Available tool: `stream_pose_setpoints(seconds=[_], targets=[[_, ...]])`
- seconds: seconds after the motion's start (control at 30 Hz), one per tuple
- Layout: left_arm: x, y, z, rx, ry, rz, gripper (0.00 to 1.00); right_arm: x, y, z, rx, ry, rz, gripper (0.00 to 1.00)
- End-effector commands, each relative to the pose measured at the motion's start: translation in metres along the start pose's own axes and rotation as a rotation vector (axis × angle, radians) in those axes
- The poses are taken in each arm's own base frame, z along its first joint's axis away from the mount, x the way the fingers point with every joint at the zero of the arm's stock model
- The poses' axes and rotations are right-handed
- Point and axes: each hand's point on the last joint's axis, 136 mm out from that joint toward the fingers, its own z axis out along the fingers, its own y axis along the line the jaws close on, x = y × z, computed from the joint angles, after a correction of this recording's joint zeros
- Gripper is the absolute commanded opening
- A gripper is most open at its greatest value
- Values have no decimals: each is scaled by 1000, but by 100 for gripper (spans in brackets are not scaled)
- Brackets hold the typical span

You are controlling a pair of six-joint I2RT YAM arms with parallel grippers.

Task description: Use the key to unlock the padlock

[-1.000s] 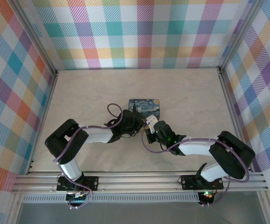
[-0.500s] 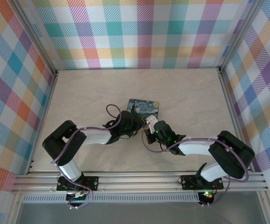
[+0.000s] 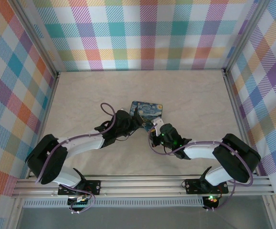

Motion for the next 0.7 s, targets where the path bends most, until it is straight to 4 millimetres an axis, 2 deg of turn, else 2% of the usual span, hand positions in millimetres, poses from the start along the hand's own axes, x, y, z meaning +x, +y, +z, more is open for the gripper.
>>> stream_pose_setpoints(seconds=[0.0, 0.47, 0.67], targets=[[-16, 6, -14, -63, -61, 72, 55, -10, 11, -2, -77, -57, 110, 0], [-27, 11, -34, -91, -118, 115, 57, 2, 7, 5, -184, -48, 538, 0], [-29, 12, -39, -93, -128, 120, 57, 11, 1, 11, -171, -26, 624, 0]])
